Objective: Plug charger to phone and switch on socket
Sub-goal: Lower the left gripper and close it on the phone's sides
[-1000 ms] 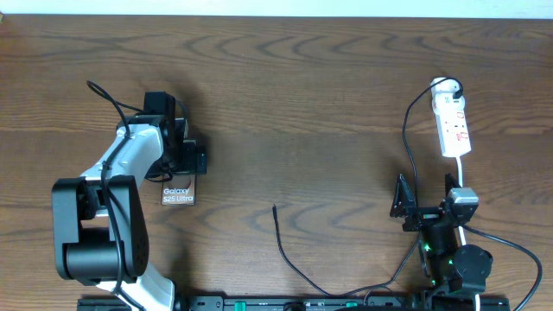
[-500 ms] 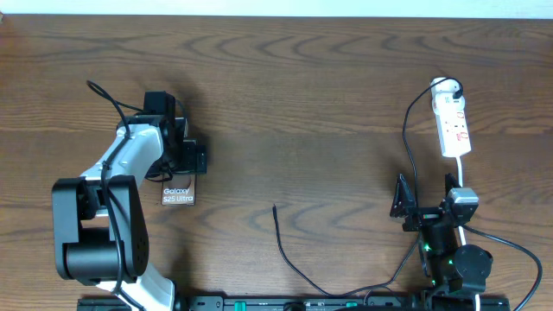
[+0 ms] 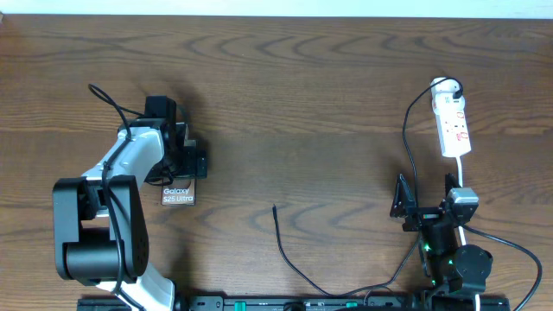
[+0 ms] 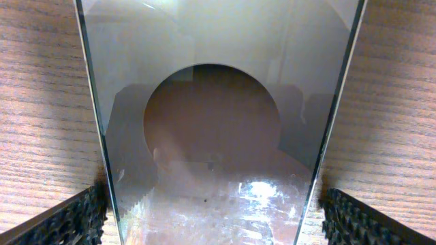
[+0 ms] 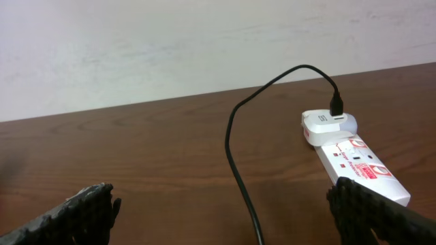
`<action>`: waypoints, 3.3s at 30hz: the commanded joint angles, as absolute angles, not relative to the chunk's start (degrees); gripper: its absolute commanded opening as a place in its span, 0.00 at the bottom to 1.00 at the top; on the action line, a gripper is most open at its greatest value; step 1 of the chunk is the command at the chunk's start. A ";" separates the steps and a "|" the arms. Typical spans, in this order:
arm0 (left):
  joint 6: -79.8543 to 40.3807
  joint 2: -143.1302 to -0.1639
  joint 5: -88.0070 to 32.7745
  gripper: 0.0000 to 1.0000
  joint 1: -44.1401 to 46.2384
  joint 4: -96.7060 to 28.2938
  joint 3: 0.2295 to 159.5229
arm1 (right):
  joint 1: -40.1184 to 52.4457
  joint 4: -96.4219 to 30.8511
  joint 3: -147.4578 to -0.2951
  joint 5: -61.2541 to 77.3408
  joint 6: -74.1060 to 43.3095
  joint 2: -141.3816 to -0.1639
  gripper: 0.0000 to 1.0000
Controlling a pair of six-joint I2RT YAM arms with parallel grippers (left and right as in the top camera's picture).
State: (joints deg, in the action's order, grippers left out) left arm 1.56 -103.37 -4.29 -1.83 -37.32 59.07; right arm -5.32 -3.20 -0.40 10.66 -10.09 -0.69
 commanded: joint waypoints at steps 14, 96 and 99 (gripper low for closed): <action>2.83 -103.20 -2.04 0.98 -2.07 -37.80 58.17 | -4.89 -3.46 -0.32 10.63 -10.24 -0.34 0.99; 9.21 -103.20 -2.13 0.93 -2.07 -35.97 58.17 | -4.89 -3.46 -0.32 10.63 -10.22 -0.34 0.99; 9.21 -103.20 -2.11 0.93 -2.07 -36.16 58.17 | -4.89 -3.46 -0.32 10.63 -10.22 -0.34 0.99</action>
State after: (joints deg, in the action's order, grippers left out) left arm 8.99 -103.39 -3.05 -1.83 -35.59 58.96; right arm -5.32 -3.20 -0.40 10.66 -10.09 -0.69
